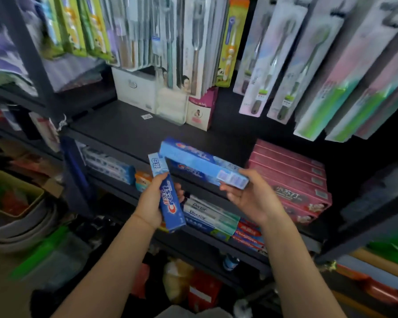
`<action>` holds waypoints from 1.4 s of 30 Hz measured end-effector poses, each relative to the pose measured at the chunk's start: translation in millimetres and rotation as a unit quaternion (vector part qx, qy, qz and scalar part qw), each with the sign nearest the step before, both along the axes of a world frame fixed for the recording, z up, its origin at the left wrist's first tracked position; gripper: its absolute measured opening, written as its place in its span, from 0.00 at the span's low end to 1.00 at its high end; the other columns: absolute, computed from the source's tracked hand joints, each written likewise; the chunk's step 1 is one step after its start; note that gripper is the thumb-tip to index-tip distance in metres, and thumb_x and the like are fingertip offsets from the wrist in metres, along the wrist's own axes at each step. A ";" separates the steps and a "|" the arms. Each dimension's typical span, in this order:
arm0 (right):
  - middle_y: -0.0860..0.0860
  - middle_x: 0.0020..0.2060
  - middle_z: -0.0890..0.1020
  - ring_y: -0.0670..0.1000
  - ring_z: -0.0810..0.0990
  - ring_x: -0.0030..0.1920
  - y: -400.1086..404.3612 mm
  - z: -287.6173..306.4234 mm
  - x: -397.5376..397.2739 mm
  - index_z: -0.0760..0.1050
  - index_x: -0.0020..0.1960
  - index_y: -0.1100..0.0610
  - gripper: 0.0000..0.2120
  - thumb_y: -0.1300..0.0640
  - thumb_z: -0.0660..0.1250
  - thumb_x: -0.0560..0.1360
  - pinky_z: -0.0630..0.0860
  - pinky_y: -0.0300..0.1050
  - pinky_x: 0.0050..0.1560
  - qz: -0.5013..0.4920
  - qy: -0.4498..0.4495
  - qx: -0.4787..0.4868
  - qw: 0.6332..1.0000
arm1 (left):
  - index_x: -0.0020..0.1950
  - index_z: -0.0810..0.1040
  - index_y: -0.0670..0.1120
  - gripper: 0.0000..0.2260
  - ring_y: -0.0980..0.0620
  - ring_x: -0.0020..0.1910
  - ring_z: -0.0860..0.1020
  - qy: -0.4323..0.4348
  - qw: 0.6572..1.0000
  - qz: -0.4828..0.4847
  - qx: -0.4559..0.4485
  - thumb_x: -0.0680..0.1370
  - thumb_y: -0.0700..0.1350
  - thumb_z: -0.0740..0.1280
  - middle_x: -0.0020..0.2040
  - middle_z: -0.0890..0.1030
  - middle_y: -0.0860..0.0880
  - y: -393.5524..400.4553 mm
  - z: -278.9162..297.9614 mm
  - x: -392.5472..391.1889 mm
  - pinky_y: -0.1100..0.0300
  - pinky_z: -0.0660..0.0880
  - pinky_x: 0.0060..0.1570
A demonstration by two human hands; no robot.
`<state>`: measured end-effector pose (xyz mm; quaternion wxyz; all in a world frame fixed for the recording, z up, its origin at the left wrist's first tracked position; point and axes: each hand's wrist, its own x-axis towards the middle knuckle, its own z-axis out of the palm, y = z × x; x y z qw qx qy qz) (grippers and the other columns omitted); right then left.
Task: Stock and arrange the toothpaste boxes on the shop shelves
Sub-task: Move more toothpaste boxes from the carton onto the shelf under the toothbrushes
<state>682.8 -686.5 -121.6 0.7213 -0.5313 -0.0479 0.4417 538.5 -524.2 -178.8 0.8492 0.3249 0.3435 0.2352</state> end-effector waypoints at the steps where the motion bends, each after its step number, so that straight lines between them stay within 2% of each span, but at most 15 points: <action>1: 0.58 0.43 0.85 0.53 0.85 0.39 10.9 -1.2 -4.4 0.75 0.58 0.61 0.13 0.58 0.65 0.75 0.79 0.40 0.32 0.028 0.007 0.010 1.000 | 0.52 0.76 0.46 0.08 0.50 0.32 0.79 -0.003 1.000 -0.005 -0.002 0.82 0.49 0.64 0.33 0.80 0.46 12.6 1.4 2.1 0.57 0.79 0.32; 4: 0.57 0.48 0.84 0.53 0.85 0.45 35.6 -10.5 -18.1 0.76 0.61 0.62 0.21 0.63 0.70 0.68 0.81 0.44 0.40 0.087 -0.063 0.013 0.994 | 0.52 0.76 0.46 0.07 0.50 0.33 0.79 0.008 0.999 -0.034 0.031 0.82 0.49 0.64 0.36 0.79 0.45 42.2 0.3 3.3 0.59 0.79 0.30; 6: 0.57 0.53 0.84 0.54 0.84 0.49 45.2 -24.2 -22.9 0.75 0.63 0.60 0.24 0.65 0.73 0.67 0.81 0.47 0.47 0.076 -0.117 -0.024 0.990 | 0.54 0.76 0.44 0.08 0.51 0.32 0.79 0.020 0.996 -0.053 0.062 0.82 0.48 0.64 0.35 0.79 0.46 56.6 -1.7 2.3 0.58 0.79 0.31; 9: 0.57 0.54 0.83 0.54 0.83 0.50 50.3 -39.5 -25.4 0.77 0.60 0.53 0.14 0.59 0.72 0.75 0.78 0.51 0.53 0.029 -0.249 -0.138 0.958 | 0.57 0.73 0.43 0.10 0.50 0.32 0.78 0.041 0.992 -0.056 0.109 0.81 0.48 0.65 0.36 0.79 0.45 74.6 -9.8 2.1 0.57 0.79 0.32; 11: 0.56 0.52 0.82 0.57 0.81 0.50 49.2 -42.8 -24.6 0.77 0.60 0.53 0.11 0.52 0.68 0.78 0.76 0.54 0.54 0.006 -0.387 -0.233 0.892 | 0.56 0.74 0.44 0.09 0.49 0.32 0.78 0.056 0.988 -0.045 0.135 0.81 0.48 0.66 0.38 0.79 0.44 81.3 -13.6 2.3 0.55 0.78 0.34; 14: 0.52 0.55 0.78 0.55 0.76 0.55 46.9 -45.7 -22.0 0.73 0.65 0.55 0.17 0.51 0.67 0.79 0.71 0.51 0.57 0.039 -0.555 -0.341 0.758 | 0.54 0.74 0.47 0.06 0.49 0.33 0.78 0.067 0.982 -0.011 0.177 0.80 0.48 0.67 0.40 0.79 0.43 82.8 -15.8 1.9 0.54 0.77 0.35; 16: 0.50 0.59 0.76 0.55 0.72 0.60 46.7 -47.1 -23.7 0.70 0.70 0.52 0.20 0.49 0.65 0.80 0.67 0.52 0.61 0.051 -0.624 -0.426 0.653 | 0.54 0.73 0.50 0.07 0.47 0.36 0.80 0.078 0.974 0.010 0.211 0.79 0.50 0.68 0.44 0.80 0.43 83.6 -15.8 0.4 0.52 0.78 0.37; 17: 0.50 0.61 0.75 0.55 0.70 0.61 47.5 -48.4 -25.3 0.69 0.71 0.51 0.20 0.49 0.63 0.80 0.65 0.54 0.63 0.049 -0.635 -0.462 0.617 | 0.53 0.72 0.52 0.09 0.46 0.40 0.81 0.083 0.970 0.010 0.229 0.77 0.52 0.69 0.47 0.81 0.42 84.2 -14.4 -0.4 0.49 0.79 0.40; 19: 0.52 0.62 0.73 0.56 0.68 0.62 50.1 -52.7 -28.2 0.68 0.72 0.51 0.21 0.49 0.63 0.80 0.64 0.57 0.64 0.030 -0.649 -0.489 0.582 | 0.53 0.69 0.53 0.13 0.43 0.46 0.81 0.091 0.957 -0.012 0.274 0.73 0.53 0.68 0.50 0.80 0.43 84.6 -8.7 -2.4 0.46 0.80 0.45; 23: 0.57 0.52 0.76 0.60 0.74 0.52 56.0 -67.8 -28.2 0.77 0.62 0.57 0.21 0.55 0.75 0.72 0.73 0.61 0.52 -0.031 -0.709 -0.496 0.501 | 0.54 0.69 0.48 0.10 0.53 0.45 0.78 0.095 0.904 -0.046 0.415 0.77 0.43 0.69 0.47 0.77 0.51 86.1 2.5 -2.0 0.61 0.72 0.38; 27: 0.56 0.48 0.78 0.59 0.76 0.49 62.3 -70.4 -25.0 0.77 0.60 0.57 0.22 0.52 0.77 0.69 0.74 0.58 0.47 -0.070 -0.722 -0.503 0.469 | 0.51 0.72 0.51 0.12 0.57 0.49 0.78 0.091 0.844 -0.064 0.525 0.74 0.46 0.74 0.51 0.77 0.52 94.4 5.4 0.6 0.62 0.75 0.42; 31: 0.57 0.46 0.78 0.60 0.76 0.46 69.6 -73.1 -22.0 0.79 0.57 0.59 0.18 0.54 0.77 0.70 0.75 0.56 0.44 -0.084 -0.722 -0.513 0.457 | 0.52 0.75 0.49 0.11 0.60 0.49 0.76 0.096 0.794 -0.064 0.597 0.74 0.46 0.74 0.50 0.78 0.56 98.4 9.2 4.6 0.69 0.71 0.39; 35: 0.57 0.45 0.79 0.59 0.77 0.44 76.0 -72.4 -17.3 0.80 0.53 0.59 0.15 0.54 0.77 0.70 0.75 0.54 0.41 -0.081 -0.715 -0.526 0.453 | 0.59 0.78 0.49 0.15 0.56 0.50 0.76 0.109 0.718 -0.093 0.681 0.74 0.47 0.74 0.52 0.78 0.54 105.1 9.0 10.8 0.58 0.76 0.46; 39: 0.57 0.44 0.80 0.60 0.77 0.44 86.6 -70.2 -6.8 0.81 0.51 0.60 0.14 0.56 0.78 0.68 0.76 0.53 0.41 -0.074 -0.696 -0.532 0.477 | 0.66 0.77 0.48 0.19 0.50 0.54 0.77 0.129 0.619 -0.144 0.761 0.76 0.47 0.72 0.56 0.79 0.51 105.4 14.1 20.3 0.53 0.76 0.48; 42: 0.59 0.50 0.79 0.62 0.77 0.50 90.9 -64.3 2.3 0.80 0.57 0.62 0.16 0.64 0.75 0.69 0.76 0.56 0.48 -0.064 -0.684 -0.512 0.515 | 0.67 0.77 0.47 0.19 0.46 0.55 0.78 0.125 0.555 -0.168 0.805 0.76 0.46 0.72 0.58 0.80 0.48 104.2 19.5 29.5 0.51 0.75 0.50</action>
